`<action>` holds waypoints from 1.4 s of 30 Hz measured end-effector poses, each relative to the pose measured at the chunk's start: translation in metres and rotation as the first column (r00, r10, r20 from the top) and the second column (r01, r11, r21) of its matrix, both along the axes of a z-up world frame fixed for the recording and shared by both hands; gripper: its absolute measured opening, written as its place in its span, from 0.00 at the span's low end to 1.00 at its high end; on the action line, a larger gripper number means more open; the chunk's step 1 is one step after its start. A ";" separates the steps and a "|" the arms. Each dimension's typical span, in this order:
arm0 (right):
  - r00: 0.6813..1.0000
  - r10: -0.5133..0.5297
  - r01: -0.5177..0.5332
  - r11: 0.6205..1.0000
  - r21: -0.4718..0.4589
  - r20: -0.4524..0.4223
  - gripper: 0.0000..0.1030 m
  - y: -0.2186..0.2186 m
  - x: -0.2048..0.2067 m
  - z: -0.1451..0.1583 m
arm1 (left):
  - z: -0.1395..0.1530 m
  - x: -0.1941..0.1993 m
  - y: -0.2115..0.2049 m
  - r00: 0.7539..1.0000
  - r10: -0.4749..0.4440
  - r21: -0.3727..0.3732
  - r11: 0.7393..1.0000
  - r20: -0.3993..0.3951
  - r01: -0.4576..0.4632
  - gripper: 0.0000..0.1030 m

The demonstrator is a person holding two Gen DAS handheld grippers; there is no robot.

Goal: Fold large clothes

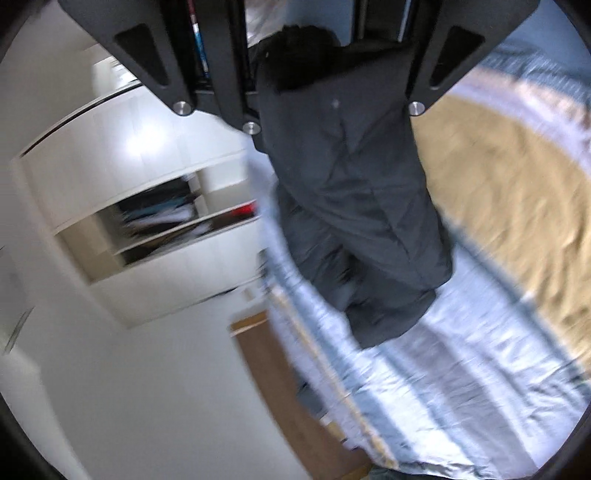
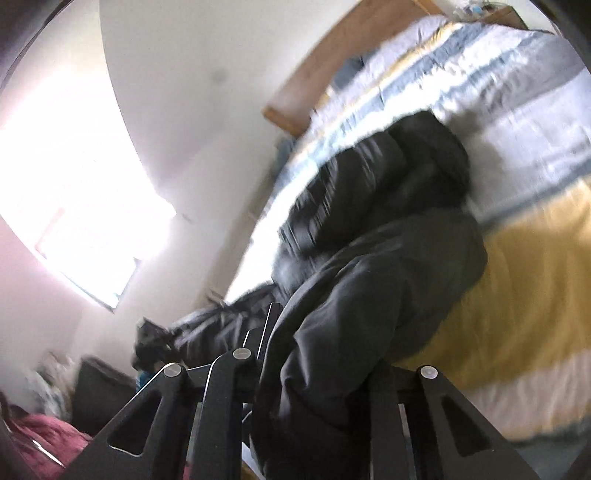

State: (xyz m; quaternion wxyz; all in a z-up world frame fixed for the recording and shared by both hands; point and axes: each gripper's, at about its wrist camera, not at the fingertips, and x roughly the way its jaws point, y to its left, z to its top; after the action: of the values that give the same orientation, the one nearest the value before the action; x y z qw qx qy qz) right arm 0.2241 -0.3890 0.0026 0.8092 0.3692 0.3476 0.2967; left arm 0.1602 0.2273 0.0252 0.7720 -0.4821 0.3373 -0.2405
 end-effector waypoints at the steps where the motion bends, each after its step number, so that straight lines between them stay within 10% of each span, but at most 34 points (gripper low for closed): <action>1: 1.000 -0.022 0.022 0.999 0.024 0.008 0.19 -0.005 0.008 0.004 | 0.005 0.009 0.004 1.000 0.008 -0.032 0.999 0.021 -0.008 0.09; 6: 0.988 -0.147 0.139 0.978 0.156 0.044 0.19 -0.032 0.064 0.028 | 0.025 0.071 0.029 0.992 0.087 -0.169 0.983 0.086 -0.071 0.09; 13: 0.963 -0.267 0.261 0.957 0.128 0.034 0.19 -0.039 0.159 0.049 | 0.033 0.186 0.034 0.980 0.191 -0.171 0.969 0.050 -0.180 0.09; 21: 0.916 -0.400 0.401 0.916 0.024 -0.042 0.20 -0.043 0.291 0.027 | 0.001 0.359 0.017 0.965 0.252 -0.015 0.967 -0.066 -0.254 0.10; 30: 0.870 -0.472 0.444 0.876 -0.187 -0.145 0.22 -0.043 0.401 -0.059 | -0.116 0.490 0.004 0.941 0.255 0.230 0.952 -0.221 -0.204 0.13; 39: 0.875 -0.431 0.412 0.902 -0.128 -0.221 0.25 -0.043 0.432 -0.116 | -0.190 0.509 0.006 0.936 0.194 0.042 0.981 -0.292 -0.190 0.14; 42: 0.881 -0.416 0.419 0.907 -0.038 -0.226 0.45 -0.052 0.423 -0.113 | -0.181 0.501 0.014 0.940 0.177 -0.063 0.977 -0.290 -0.203 0.31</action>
State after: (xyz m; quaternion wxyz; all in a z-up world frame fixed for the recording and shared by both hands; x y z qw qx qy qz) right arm 0.6475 -0.4412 -0.1109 0.8064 0.4717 0.3491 0.0732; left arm 0.6614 0.2415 -0.1557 0.7124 -0.5767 0.3849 -0.1087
